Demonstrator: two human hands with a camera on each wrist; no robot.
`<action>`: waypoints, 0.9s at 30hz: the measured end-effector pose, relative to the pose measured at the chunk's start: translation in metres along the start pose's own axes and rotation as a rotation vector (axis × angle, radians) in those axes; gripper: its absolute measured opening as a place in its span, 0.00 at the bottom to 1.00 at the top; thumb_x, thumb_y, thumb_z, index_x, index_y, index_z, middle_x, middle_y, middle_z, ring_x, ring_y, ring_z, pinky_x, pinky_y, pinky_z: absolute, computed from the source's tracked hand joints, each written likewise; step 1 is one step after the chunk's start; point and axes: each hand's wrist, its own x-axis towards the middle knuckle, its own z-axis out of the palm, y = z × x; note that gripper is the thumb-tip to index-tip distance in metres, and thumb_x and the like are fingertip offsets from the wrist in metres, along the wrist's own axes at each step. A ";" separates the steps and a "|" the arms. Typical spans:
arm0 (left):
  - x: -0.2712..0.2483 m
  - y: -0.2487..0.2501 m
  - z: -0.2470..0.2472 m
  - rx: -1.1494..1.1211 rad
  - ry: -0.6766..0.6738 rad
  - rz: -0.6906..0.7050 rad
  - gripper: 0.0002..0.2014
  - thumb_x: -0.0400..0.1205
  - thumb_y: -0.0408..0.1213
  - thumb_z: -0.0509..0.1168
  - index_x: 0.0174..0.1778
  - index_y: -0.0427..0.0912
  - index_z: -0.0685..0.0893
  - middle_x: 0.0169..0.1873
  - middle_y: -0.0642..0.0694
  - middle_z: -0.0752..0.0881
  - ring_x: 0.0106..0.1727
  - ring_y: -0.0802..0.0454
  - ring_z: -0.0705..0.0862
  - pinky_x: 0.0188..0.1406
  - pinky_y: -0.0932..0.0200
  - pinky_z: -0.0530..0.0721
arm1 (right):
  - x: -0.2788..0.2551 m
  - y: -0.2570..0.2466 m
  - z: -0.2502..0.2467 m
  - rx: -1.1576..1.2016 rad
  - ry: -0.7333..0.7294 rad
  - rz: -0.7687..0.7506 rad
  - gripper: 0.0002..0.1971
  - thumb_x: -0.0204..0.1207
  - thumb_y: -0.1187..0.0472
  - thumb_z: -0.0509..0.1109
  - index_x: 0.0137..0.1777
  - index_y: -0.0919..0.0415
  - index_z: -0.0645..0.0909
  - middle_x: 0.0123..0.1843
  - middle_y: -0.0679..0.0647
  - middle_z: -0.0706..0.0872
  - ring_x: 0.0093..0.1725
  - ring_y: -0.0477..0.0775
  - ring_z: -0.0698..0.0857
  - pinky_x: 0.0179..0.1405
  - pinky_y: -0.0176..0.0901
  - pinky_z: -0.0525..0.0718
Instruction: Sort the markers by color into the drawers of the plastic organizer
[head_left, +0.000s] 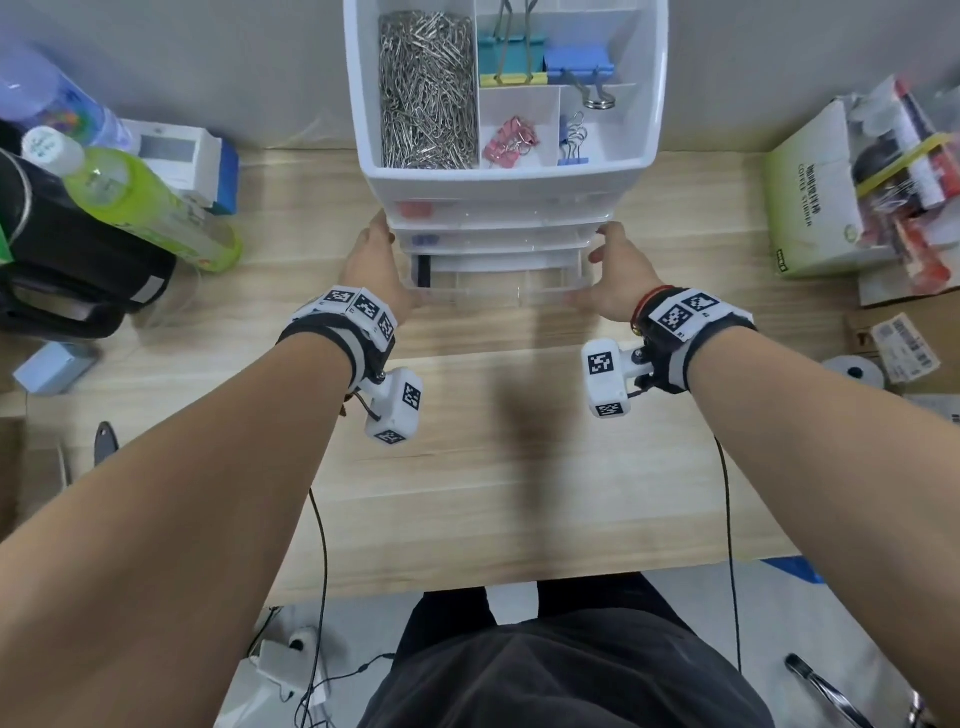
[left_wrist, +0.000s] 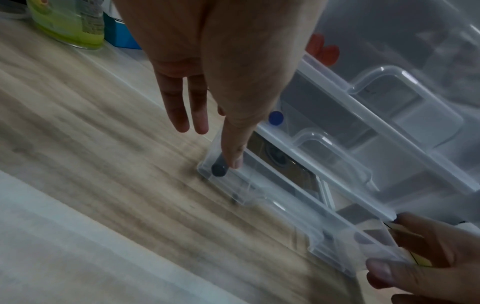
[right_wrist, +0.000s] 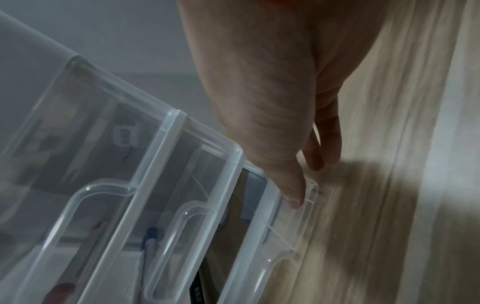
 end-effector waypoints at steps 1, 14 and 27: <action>0.003 0.001 0.000 0.003 -0.003 -0.005 0.51 0.62 0.49 0.85 0.78 0.41 0.66 0.70 0.43 0.78 0.64 0.40 0.83 0.66 0.41 0.82 | 0.004 -0.001 -0.001 -0.009 0.012 -0.022 0.50 0.64 0.57 0.86 0.81 0.60 0.59 0.69 0.60 0.78 0.65 0.58 0.80 0.59 0.45 0.76; 0.039 -0.001 0.005 0.002 0.095 -0.084 0.29 0.68 0.46 0.83 0.61 0.41 0.81 0.52 0.44 0.89 0.48 0.47 0.88 0.51 0.53 0.85 | 0.032 -0.004 -0.008 0.010 0.128 -0.054 0.32 0.67 0.58 0.84 0.70 0.61 0.77 0.64 0.56 0.87 0.65 0.57 0.83 0.57 0.36 0.73; 0.016 0.011 -0.015 0.083 0.028 -0.073 0.28 0.75 0.40 0.76 0.67 0.39 0.74 0.55 0.42 0.86 0.47 0.47 0.79 0.45 0.55 0.76 | 0.015 -0.011 -0.017 0.003 0.065 0.086 0.32 0.73 0.60 0.75 0.75 0.64 0.66 0.61 0.58 0.82 0.59 0.60 0.81 0.51 0.45 0.77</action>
